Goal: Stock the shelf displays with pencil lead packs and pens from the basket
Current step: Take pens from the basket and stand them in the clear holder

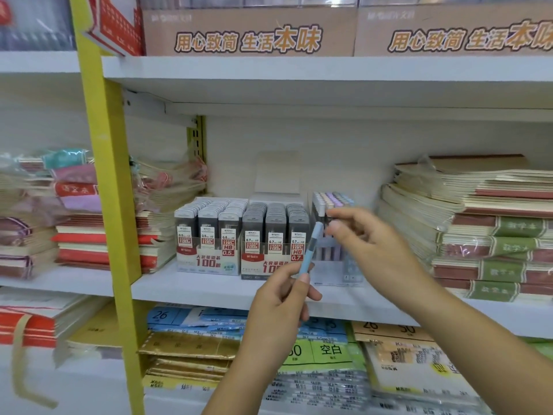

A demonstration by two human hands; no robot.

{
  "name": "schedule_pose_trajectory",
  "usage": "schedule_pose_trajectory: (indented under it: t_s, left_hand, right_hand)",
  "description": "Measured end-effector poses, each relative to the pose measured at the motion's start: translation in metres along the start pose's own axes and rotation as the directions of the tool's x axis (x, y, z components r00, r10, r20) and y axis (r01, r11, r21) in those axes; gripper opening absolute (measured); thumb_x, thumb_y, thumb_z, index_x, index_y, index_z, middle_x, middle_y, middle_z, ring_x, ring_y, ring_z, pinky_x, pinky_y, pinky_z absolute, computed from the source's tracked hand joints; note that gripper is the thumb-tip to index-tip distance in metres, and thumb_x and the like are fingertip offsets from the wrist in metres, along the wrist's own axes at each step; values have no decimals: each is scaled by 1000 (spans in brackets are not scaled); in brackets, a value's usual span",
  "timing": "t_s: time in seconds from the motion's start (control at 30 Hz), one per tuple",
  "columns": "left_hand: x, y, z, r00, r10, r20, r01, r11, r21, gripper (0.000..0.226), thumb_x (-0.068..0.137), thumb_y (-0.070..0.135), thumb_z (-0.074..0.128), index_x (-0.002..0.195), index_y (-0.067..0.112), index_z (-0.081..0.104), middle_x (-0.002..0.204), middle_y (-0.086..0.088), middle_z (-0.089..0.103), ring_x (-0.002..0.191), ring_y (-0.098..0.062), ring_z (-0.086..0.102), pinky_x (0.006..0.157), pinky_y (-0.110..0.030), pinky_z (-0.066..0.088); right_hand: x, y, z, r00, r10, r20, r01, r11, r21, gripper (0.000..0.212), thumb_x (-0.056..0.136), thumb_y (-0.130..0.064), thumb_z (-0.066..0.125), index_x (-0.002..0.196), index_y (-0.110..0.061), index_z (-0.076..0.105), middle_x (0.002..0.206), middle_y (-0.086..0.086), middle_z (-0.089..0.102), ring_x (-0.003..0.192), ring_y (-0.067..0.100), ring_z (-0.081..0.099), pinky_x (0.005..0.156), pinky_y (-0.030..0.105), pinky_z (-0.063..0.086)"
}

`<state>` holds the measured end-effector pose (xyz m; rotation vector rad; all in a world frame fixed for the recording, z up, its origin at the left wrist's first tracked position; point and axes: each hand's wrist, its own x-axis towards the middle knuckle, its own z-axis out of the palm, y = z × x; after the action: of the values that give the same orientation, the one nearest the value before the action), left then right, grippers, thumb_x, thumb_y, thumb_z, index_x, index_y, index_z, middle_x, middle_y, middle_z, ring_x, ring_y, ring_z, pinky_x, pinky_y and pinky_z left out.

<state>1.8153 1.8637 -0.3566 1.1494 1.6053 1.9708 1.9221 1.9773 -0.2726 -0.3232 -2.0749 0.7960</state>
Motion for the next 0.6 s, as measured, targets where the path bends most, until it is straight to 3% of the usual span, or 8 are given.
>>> schedule_pose_trajectory:
  t_s: [0.1, 0.17, 0.23, 0.3, 0.33, 0.43, 0.6]
  left_hand:
    - [3, 3, 11, 999, 25, 32, -26, 1000, 18, 19, 103, 29, 52, 108, 39, 68, 79, 7, 72, 56, -5, 53, 55, -18, 47]
    - [4, -1, 17, 995, 100, -24, -95, 981, 168, 19, 102, 31, 54, 111, 39, 68, 88, 11, 71, 67, 0, 58, 63, -18, 51]
    - [6, -9, 20, 964, 264, -45, -213, 858, 467, 30, 101, 38, 52, 130, 39, 60, 120, 22, 61, 103, 9, 54, 90, -17, 50]
    - [8, -17, 20, 921, 387, 53, -314, 651, 691, 47, 102, 44, 46, 149, 39, 40, 149, 26, 35, 136, 12, 24, 117, -20, 23]
    - [10, -21, 21, 913, 395, 104, -333, 573, 749, 54, 103, 47, 42, 154, 39, 29, 157, 26, 20, 142, 11, 8, 119, -19, 8]
    - [14, -35, 22, 919, 348, 183, -339, 464, 819, 61, 104, 50, 35, 159, 37, 11, 163, 22, -14, 147, 5, -18, 119, -21, -9]
    - [14, -47, 24, 914, 351, 202, -349, 429, 833, 62, 104, 52, 35, 159, 36, 10, 160, 22, -26, 145, 4, -26, 116, -21, -16]
  right_hand:
    - [-11, 0, 4, 986, 76, 147, -100, 981, 167, 28, 95, -20, 59, 118, -36, 59, 89, -14, 75, 87, -3, 67, 80, 15, 49]
    - [-9, 0, -5, 995, 92, 37, -99, 965, 242, 27, 94, -14, 59, 115, -31, 61, 86, -9, 76, 83, 8, 71, 71, 21, 55]
    - [-1, 1, -27, 977, 68, -202, -10, 961, 276, 23, 95, -13, 57, 108, -32, 60, 86, -6, 74, 78, 13, 72, 62, 22, 58]
    - [11, 3, -48, 923, -57, -380, 118, 983, 138, 22, 98, -13, 54, 105, -34, 55, 88, -2, 71, 82, 12, 71, 62, 26, 59]
    - [17, 6, -55, 912, -122, -392, 150, 988, 41, 22, 98, -13, 54, 105, -34, 54, 88, -1, 69, 86, 11, 70, 65, 29, 60]
    - [28, 16, -56, 954, -170, -249, 130, 977, -167, 22, 97, -15, 55, 108, -34, 52, 95, -1, 66, 93, 13, 67, 77, 42, 59]
    - [25, 31, -43, 994, -98, -43, 77, 932, -355, 20, 96, -24, 58, 111, -36, 55, 93, -4, 69, 89, 18, 67, 80, 47, 57]
